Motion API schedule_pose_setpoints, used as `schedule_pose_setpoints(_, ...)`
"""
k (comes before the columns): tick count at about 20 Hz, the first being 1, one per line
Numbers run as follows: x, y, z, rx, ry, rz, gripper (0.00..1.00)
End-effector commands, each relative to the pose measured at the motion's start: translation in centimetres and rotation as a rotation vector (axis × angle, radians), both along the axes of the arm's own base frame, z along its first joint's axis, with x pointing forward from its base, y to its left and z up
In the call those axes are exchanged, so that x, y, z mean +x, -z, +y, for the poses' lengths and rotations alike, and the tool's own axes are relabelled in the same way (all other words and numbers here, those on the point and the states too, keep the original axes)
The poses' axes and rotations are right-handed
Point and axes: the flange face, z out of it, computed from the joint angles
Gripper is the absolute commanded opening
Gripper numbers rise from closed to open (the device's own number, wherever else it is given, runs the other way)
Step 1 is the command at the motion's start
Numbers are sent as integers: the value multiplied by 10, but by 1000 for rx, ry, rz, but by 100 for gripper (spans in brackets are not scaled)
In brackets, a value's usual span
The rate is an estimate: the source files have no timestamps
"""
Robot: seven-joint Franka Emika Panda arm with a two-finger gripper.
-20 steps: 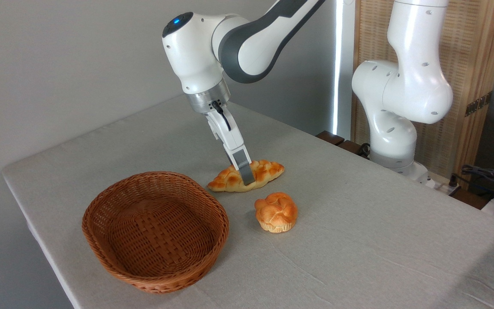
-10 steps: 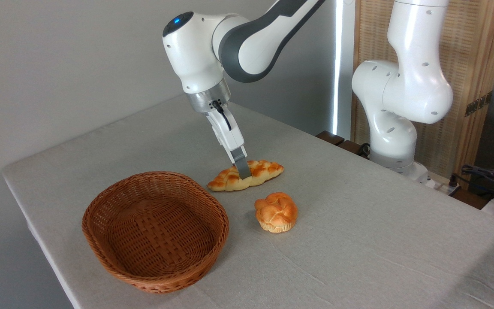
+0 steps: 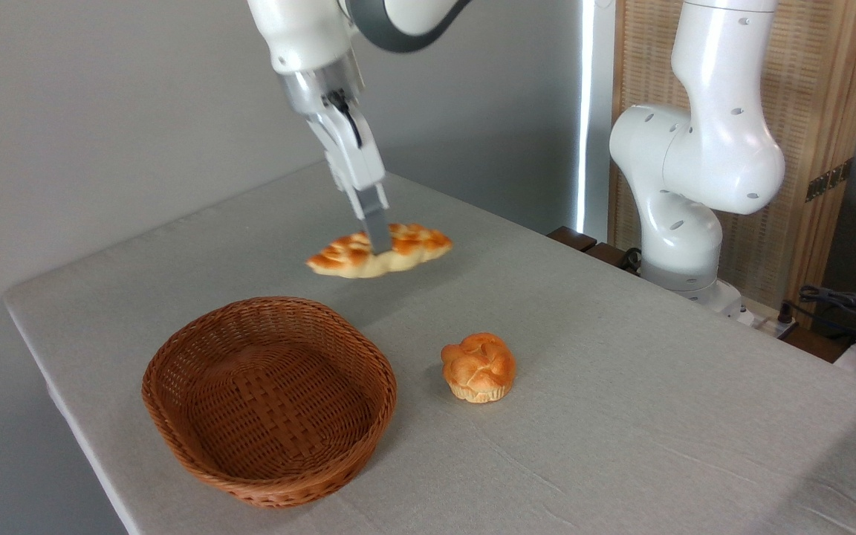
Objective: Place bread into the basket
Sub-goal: 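Lift the braided bread and carry it over the wicker basket, then lower the braided bread into the basket and open the gripper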
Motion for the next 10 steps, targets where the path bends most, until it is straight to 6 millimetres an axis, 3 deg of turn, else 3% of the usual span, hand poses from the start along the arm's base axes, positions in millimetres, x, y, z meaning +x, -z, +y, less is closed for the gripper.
schedule_pose_setpoints(1, 58, -21, 22, -106, -141, -168, 19)
schedule_pose_setpoints(6, 103, -5, 26, -164, -184, -368, 19)
schedule_pose_setpoints(8, 110, 8, 23, -161, -177, -369, 23)
schedule_pose_setpoints(9, 111, 14, 19, -160, -168, -365, 42)
schedule_pose_setpoints(10, 113, 22, 18, -156, -161, -355, 75)
